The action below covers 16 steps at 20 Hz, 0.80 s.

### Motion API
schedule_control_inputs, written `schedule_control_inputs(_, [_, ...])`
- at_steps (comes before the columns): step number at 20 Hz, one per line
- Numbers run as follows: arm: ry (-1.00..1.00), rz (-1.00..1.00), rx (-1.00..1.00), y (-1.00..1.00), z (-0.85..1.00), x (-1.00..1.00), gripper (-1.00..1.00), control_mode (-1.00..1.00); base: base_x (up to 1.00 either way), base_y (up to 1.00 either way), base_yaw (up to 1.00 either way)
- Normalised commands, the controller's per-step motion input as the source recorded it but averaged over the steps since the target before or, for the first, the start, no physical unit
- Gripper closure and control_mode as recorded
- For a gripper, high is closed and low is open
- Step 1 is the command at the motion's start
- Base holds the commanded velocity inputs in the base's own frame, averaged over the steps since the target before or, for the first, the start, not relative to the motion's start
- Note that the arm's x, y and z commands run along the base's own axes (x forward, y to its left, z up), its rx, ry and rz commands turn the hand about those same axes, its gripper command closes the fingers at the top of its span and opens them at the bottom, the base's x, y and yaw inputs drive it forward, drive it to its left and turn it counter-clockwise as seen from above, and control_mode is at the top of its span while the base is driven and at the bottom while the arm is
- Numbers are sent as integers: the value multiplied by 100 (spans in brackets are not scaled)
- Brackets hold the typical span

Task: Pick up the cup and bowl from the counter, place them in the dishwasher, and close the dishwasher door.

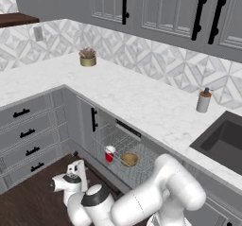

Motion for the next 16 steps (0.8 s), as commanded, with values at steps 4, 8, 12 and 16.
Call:
schedule_control_inputs(4, [0,0,-19,-74,-65,59,-100,-100,0,0,0])
schedule_control_inputs(8, [0,5,-9,-88,-76,69,-100,-100,0,0,0])
schedule_control_inputs(12, [0,1,-8,-100,-64,88,-100,-100,0,0,0])
schedule_control_inputs(16, [0,1,-9,-100,-80,100,-100,-100,0,0,0])
